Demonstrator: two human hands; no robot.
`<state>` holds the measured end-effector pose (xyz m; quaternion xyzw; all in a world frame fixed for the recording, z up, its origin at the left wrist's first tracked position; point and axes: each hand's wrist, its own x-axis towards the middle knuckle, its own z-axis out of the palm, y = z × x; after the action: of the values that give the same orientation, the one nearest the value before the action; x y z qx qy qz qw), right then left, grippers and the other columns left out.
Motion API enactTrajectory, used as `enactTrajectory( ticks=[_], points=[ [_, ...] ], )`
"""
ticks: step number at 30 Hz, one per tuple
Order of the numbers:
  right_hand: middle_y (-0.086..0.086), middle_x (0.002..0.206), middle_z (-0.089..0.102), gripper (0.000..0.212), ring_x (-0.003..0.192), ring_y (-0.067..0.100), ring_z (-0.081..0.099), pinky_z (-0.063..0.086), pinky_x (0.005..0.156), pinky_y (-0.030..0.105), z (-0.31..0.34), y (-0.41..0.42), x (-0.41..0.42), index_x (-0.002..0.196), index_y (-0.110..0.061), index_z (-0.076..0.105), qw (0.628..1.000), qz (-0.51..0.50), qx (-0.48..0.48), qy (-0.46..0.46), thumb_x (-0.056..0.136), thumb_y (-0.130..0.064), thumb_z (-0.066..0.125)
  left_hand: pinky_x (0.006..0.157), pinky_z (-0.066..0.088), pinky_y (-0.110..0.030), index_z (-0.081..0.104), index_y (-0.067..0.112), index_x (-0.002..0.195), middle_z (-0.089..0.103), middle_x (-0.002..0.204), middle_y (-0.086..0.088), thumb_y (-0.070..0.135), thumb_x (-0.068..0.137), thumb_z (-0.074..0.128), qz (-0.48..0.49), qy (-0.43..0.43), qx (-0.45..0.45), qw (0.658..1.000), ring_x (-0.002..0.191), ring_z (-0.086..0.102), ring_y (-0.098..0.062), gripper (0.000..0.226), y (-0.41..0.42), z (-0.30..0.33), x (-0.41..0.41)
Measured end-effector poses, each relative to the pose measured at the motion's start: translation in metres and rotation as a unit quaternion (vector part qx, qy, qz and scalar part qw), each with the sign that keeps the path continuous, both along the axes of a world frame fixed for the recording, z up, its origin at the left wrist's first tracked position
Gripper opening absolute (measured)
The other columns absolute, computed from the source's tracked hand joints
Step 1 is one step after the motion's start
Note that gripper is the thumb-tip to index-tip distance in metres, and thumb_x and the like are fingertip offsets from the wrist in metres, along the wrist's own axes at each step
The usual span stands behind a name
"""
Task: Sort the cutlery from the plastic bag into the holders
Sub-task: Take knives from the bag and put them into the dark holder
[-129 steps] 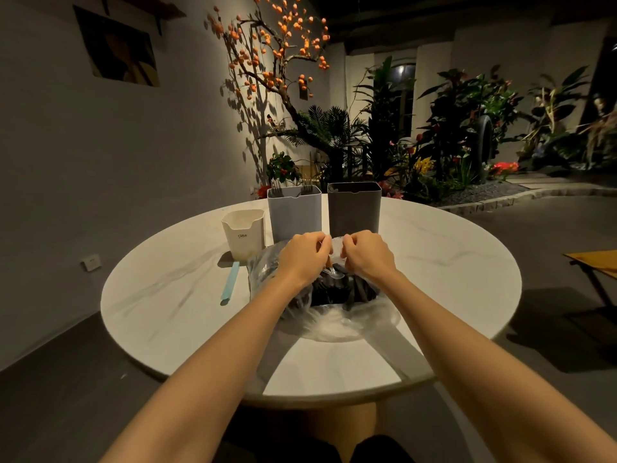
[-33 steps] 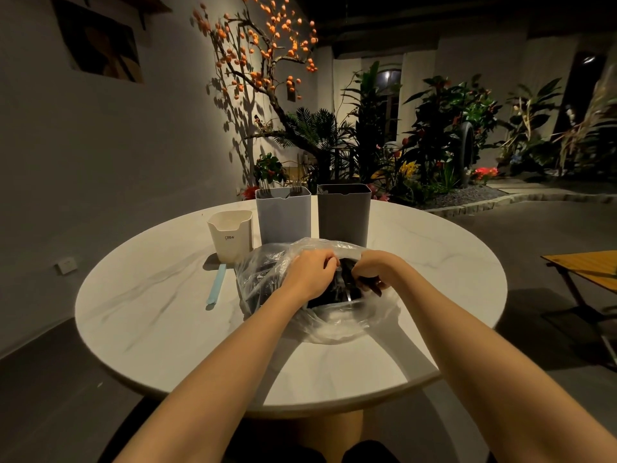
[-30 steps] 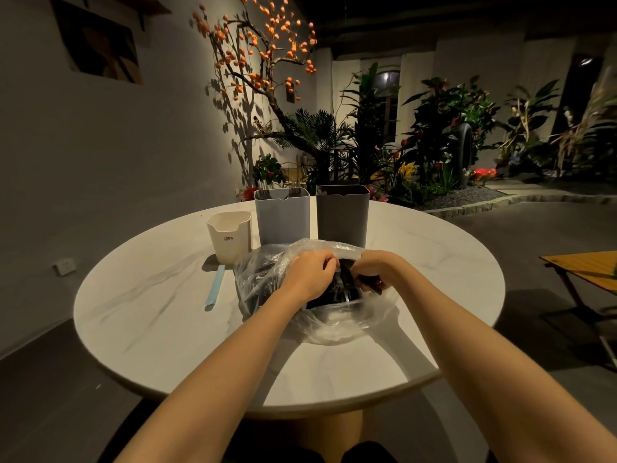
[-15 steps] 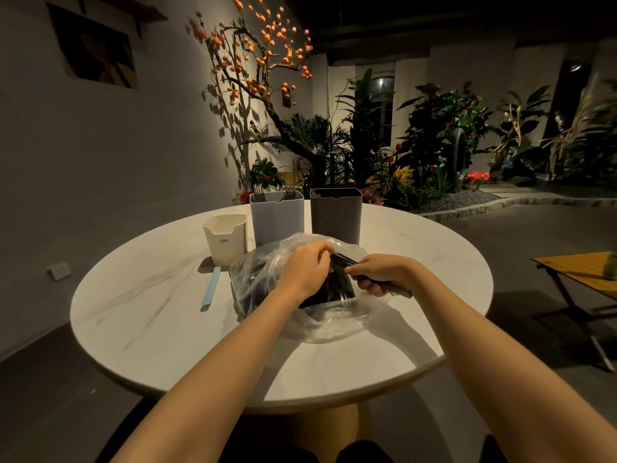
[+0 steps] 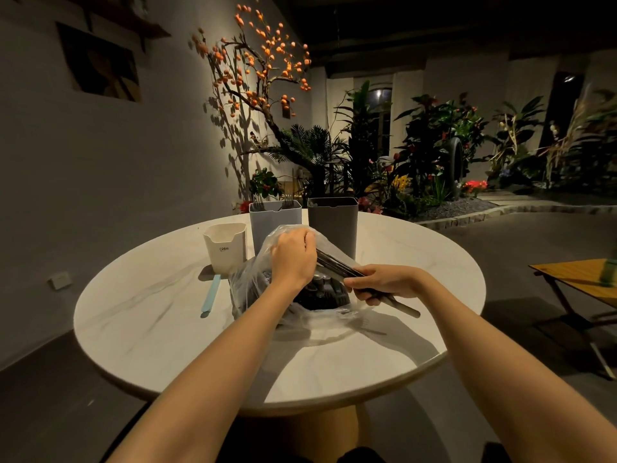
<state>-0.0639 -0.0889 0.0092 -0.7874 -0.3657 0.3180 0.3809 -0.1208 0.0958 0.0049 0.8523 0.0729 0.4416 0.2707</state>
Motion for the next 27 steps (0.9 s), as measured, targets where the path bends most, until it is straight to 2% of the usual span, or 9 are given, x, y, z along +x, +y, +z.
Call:
enactTrajectory(
  ticks=[6,9,13,17,19,24,27],
  points=[
    [0.002,0.067,0.044,0.023,0.057,0.011,0.040,0.040,0.057,0.020,-0.002,-0.007,0.002,0.103,-0.008,0.052,0.998,0.002,0.005,0.058,0.102,-0.030,0.042,0.082,0.038,-0.026,0.062,0.008,0.107,0.062,0.106,-0.008,0.026,0.105,0.029,-0.009,0.062,-0.072,0.995,0.094,0.050,-0.014,0.037,0.004,0.004,0.006],
    [0.002,0.068,0.046,0.025,0.058,0.012,0.042,0.041,0.059,0.021,-0.005,-0.008,0.004,0.103,-0.009,0.054,0.999,-0.001,0.002,0.055,0.102,-0.030,0.042,0.080,0.036,-0.028,0.058,0.006,0.107,0.058,0.107,-0.009,0.025,0.105,0.027,-0.012,0.079,-0.100,0.992,0.095,0.048,-0.016,0.036,0.005,0.008,0.007],
    [0.002,0.069,0.045,0.024,0.059,0.012,0.043,0.042,0.061,0.022,-0.006,-0.012,0.003,0.102,-0.010,0.054,0.997,0.006,0.025,0.068,0.102,-0.029,0.040,0.089,0.039,-0.034,0.055,0.005,0.117,0.057,0.115,-0.010,0.029,0.105,0.024,-0.001,0.115,-0.139,0.984,0.103,0.050,-0.022,0.041,0.015,0.006,0.013],
    [0.002,0.069,0.044,0.025,0.058,0.012,0.042,0.042,0.059,0.022,-0.006,-0.010,0.006,0.100,-0.011,0.053,0.995,-0.020,0.073,0.071,0.103,-0.031,0.039,0.081,0.050,-0.040,0.060,0.009,0.093,0.065,0.093,-0.012,0.025,0.104,0.025,-0.024,0.112,-0.114,0.987,0.090,0.060,-0.027,0.040,0.015,-0.003,0.017],
    [0.001,0.068,0.044,0.027,0.057,0.012,0.042,0.041,0.058,0.023,-0.007,-0.007,0.010,0.099,-0.011,0.053,0.992,-0.044,0.099,0.065,0.102,-0.033,0.039,0.078,0.053,-0.041,0.060,0.015,0.089,0.066,0.088,-0.012,0.022,0.103,0.029,-0.052,0.111,-0.111,0.986,0.085,0.062,-0.025,0.035,0.009,-0.003,0.018],
    [0.002,0.066,0.042,0.028,0.054,0.012,0.038,0.037,0.051,0.021,-0.009,0.001,0.020,0.096,-0.009,0.048,0.981,-0.145,0.131,0.007,0.104,-0.033,0.036,0.062,0.049,-0.025,0.066,0.012,0.090,0.064,0.076,-0.003,0.018,0.102,0.038,-0.091,0.081,-0.093,0.988,0.066,0.058,-0.010,0.031,-0.004,0.002,0.027],
    [0.002,0.065,0.043,0.028,0.052,0.011,0.039,0.037,0.049,0.020,-0.009,0.002,0.028,0.095,-0.009,0.048,0.976,-0.172,0.135,-0.011,0.104,-0.033,0.037,0.056,0.048,-0.019,0.065,0.007,0.085,0.064,0.069,-0.003,0.014,0.101,0.041,-0.132,0.074,-0.118,0.981,0.060,0.060,-0.011,0.030,-0.012,0.003,0.033]
  ],
)
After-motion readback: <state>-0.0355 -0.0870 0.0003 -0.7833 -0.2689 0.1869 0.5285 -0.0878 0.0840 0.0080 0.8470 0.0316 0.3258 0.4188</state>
